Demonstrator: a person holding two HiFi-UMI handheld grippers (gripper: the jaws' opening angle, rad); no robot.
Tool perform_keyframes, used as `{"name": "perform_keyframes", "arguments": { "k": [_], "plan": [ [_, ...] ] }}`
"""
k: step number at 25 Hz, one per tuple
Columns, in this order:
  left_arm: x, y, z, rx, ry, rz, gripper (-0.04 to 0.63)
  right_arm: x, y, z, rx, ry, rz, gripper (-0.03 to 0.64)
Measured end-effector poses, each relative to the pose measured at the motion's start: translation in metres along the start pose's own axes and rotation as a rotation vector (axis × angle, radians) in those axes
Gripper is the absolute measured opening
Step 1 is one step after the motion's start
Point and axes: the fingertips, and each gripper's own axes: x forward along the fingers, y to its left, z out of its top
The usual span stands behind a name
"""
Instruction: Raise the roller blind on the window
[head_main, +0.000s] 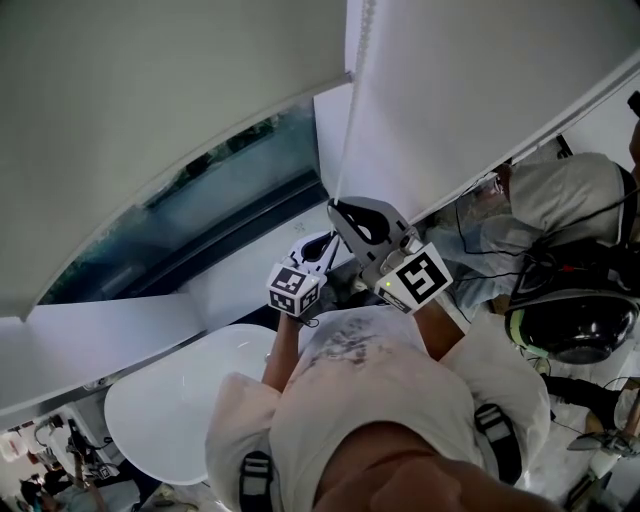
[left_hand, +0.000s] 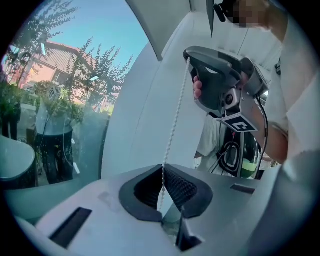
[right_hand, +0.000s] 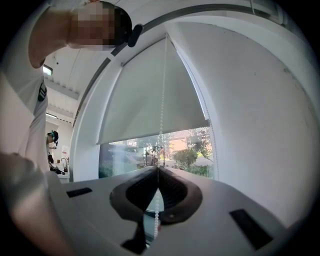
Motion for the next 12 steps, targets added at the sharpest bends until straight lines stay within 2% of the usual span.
{"name": "perform_keyframes", "arguments": {
  "k": [5, 9, 12],
  "plan": [
    [-0.007, -0.01, -0.012, -0.011, 0.027, -0.003, 0.014, -0.01, 0.012, -0.006, -0.009, 0.029, -0.003, 0.061],
    [0.005, 0.014, -0.039, -0.04, 0.071, 0.004, 0.015, 0.005, 0.001, -0.041, 0.005, 0.064, 0.006, 0.061],
    [0.006, 0.011, -0.047, -0.048, 0.09, 0.007, 0.015, 0.0, 0.003, -0.048, 0.008, 0.072, 0.008, 0.061]
  ]
}}
